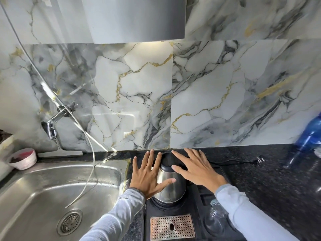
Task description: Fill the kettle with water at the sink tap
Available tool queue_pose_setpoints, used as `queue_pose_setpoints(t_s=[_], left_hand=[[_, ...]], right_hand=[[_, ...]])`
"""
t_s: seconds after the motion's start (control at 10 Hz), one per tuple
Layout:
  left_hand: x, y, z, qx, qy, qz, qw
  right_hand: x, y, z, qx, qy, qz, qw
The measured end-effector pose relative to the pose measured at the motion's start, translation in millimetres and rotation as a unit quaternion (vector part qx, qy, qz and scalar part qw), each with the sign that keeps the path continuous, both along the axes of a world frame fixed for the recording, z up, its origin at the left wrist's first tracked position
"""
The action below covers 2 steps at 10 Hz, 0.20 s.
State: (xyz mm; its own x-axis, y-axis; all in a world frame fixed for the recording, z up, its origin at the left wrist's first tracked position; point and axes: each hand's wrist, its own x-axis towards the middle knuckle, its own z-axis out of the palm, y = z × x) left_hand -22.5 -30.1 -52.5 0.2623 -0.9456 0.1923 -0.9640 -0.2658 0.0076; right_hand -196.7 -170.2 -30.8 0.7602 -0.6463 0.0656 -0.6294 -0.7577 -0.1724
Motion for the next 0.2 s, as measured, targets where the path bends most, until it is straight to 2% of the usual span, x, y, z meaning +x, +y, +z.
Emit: queue_pose_setpoints(t_s=[0.1,0.2], left_hand=[[1,4,9,0.017,-0.018,0.008,1.0],[1,10,20,-0.012,-0.018,0.003,1.0]], right_hand=[[-2,5,8,0.005,0.01,0.009,1.0],[-2,6,20,-0.032,-0.022,0.011,0.999]])
